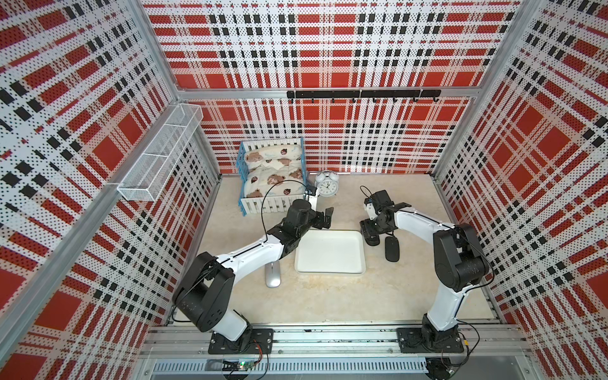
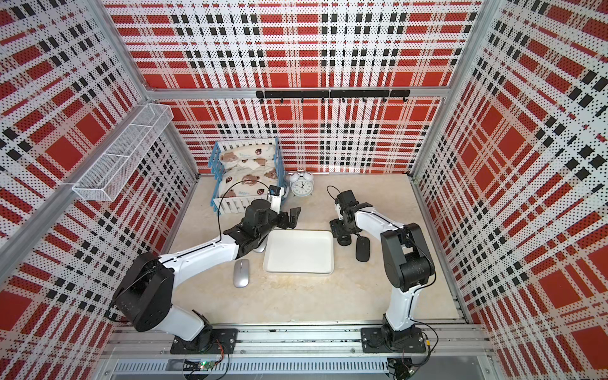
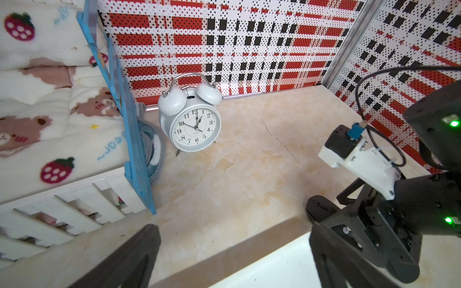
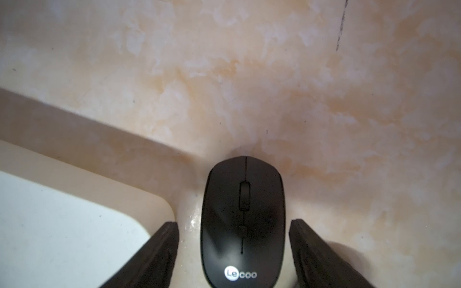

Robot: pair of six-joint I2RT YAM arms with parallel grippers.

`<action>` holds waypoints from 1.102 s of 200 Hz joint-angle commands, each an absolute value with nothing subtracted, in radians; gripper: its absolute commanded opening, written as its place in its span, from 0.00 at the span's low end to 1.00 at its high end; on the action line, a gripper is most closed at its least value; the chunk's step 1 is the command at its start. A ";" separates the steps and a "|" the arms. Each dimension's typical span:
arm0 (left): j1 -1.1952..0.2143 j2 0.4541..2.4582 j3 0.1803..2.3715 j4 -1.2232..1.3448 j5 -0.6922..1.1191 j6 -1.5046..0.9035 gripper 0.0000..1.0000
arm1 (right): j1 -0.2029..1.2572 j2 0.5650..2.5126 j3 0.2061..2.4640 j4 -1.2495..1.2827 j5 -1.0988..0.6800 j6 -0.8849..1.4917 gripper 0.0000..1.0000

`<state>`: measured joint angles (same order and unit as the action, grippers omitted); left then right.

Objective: Put the mouse in the storage box
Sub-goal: Pick up the mouse from the center of the board.

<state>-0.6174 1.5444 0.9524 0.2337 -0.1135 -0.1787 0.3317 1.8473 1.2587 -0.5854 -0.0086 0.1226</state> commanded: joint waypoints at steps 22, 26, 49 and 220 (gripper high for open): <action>-0.624 1.520 0.938 0.258 -0.127 -0.173 0.99 | 0.337 1.894 1.289 -0.621 0.049 0.129 0.77; -0.625 1.521 0.939 0.258 -0.127 -0.173 0.99 | 0.338 1.898 1.286 -0.621 0.050 0.130 0.77; -0.627 1.511 0.932 0.273 -0.123 -0.169 0.99 | 0.339 1.902 1.271 -0.608 0.038 0.137 0.78; -0.630 1.474 0.894 0.327 -0.145 -0.172 0.99 | 0.356 1.950 1.280 -0.621 0.077 0.160 0.53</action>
